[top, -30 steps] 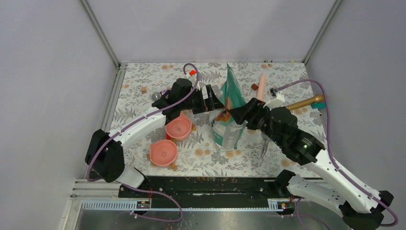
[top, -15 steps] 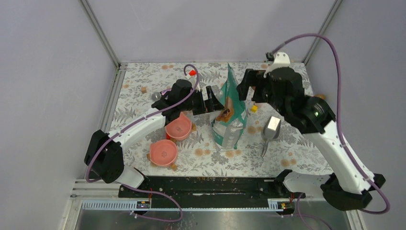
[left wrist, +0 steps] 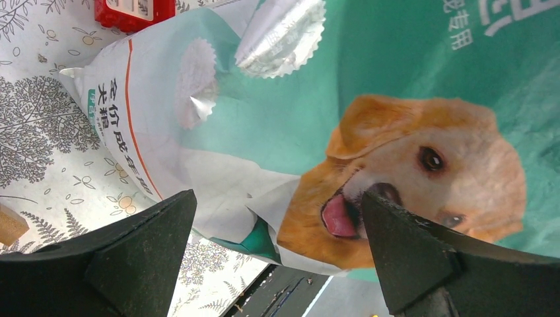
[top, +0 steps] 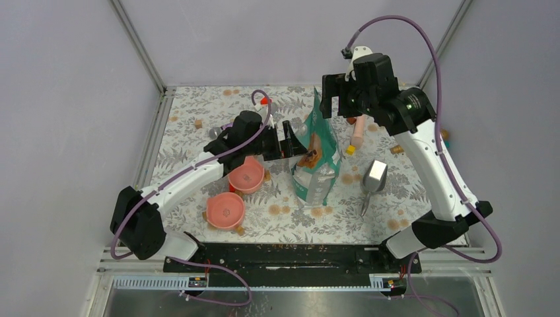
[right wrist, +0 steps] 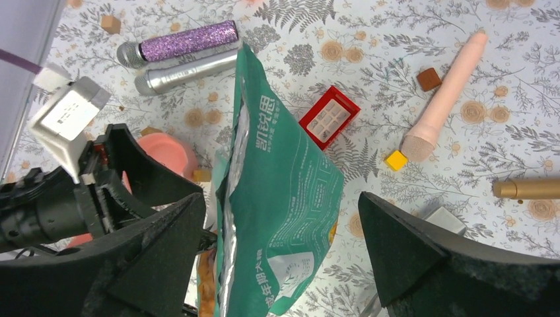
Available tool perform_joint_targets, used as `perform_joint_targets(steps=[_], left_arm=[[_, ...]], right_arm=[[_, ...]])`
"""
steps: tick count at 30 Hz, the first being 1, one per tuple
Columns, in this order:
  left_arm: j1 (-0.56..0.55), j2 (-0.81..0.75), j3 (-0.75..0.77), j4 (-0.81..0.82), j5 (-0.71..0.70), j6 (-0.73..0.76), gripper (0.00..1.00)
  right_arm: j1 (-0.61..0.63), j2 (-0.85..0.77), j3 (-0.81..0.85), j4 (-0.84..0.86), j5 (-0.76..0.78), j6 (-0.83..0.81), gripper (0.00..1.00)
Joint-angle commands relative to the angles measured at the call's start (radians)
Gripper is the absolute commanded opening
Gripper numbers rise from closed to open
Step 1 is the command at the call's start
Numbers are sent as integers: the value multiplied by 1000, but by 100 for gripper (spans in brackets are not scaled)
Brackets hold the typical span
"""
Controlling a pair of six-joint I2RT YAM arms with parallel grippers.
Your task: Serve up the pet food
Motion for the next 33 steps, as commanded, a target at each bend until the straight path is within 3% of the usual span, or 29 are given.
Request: perform_joint_targets(steps=[1,7,24,33], left_arm=[[-4,-47,5,1,1,25,99],[-5,-49,10,-2,9,28,99],[-5,-60,45,-26,2,44,99],[-6,-40,90,-38,-2,50,99]], right_arm=[[-19,36,86,-30,-16,-27,93],[-26,108,170,-109,0,-34,90],[-41,163,210,-128,62,-61,81],[-41,137,169,-96,-178,-63,77]])
